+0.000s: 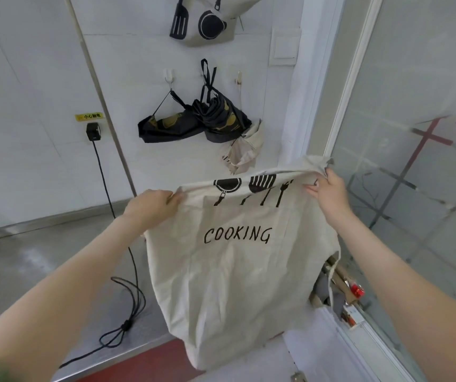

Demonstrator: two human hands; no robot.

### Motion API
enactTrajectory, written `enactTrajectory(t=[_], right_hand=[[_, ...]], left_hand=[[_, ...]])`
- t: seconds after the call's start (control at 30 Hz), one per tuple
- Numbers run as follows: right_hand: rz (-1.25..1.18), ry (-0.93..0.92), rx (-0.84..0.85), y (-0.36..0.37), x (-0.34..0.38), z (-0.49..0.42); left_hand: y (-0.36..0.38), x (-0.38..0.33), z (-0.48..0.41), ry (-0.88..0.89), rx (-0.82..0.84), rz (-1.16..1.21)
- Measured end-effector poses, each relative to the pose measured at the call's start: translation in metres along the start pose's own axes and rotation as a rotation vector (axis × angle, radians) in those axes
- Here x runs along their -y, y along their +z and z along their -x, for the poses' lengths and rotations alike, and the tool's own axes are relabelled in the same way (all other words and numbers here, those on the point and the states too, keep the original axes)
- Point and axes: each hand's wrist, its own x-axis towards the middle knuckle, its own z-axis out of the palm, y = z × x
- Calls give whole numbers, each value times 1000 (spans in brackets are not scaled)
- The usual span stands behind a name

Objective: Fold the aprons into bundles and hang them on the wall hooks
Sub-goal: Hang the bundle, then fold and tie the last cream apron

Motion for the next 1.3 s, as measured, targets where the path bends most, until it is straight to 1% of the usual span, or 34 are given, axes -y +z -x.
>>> enactTrajectory(t=[0.03, 0.07, 0.1, 0.13, 0.17, 0.23, 0.27, 0.33, 0.37, 0.4, 0.43, 0.47, 0.5, 0.57, 0.6, 0.7, 0.73, 0.8, 0.9, 1.0, 1.03, 1.13, 1.2, 1.3], right_hand=[[-39, 26, 13, 2, 2, -3], [-71, 56, 26, 5, 3, -4], [-95, 82, 30, 7, 3, -6], [-106, 97, 37, 9, 3, -7], [-113, 91, 46, 11, 3, -8], [-117, 67, 32, 10, 4, -11], [-134, 42, 1, 8, 5, -13], [-215, -17, -80, 5, 11, -16], [-243, -42, -106, 4, 12, -19], [-227, -53, -109, 5, 14, -21], [-185, -59, -94, 6, 15, -25], [-122, -48, -61, 8, 18, -24], [-79, -43, -25, 10, 17, -25], [-71, -32, -11, 13, 13, -27], [-74, -36, -23, 13, 13, -26], [-5, -94, -25, 14, 11, -24], [17, -102, -22, 16, 13, -22], [14, -129, -32, 19, 18, -19], [15, -166, -76, 18, 28, -18], [115, -159, -7, 15, 38, -12], [177, -155, 27, 16, 39, -8], [333, -187, 128, 25, 41, 7], [349, -210, 190, 34, 42, 17], [266, -206, 280, 41, 49, 27]], left_hand=[[-4, 1, 1, 17, 137, -63], [-5, 3, 4, 19, 271, -78], [-4, 7, 6, 6, 373, -54], [-2, 14, 8, 8, 426, -33], [0, 21, 7, 2, 436, -31], [2, 32, 7, 4, 364, -104], [1, 35, 8, -15, 257, -120], [-5, 37, 7, -123, -60, 29], [-7, 37, 6, -168, -175, 86], [-8, 36, 4, -179, -189, 104], [-8, 31, 4, -160, -90, 43], [-6, 25, 7, -141, 45, -54], [-4, 21, 11, -135, 119, -110], [-4, 21, 10, -132, 158, -71], [-6, 23, 10, -163, 194, -61], [-16, 21, 11, -303, 503, -136], [-20, 21, 13, -342, 572, -167], [-29, 22, 13, -389, 610, -189], [-43, 28, 7, -417, 653, -92], [-43, 31, 0, -268, 825, -72], [-41, 29, 0, -208, 870, 18], [-28, 9, 3, -85, 1013, 446], [-13, -13, 7, -34, 1069, 584], [10, -41, 9, -63, 1089, 752]])
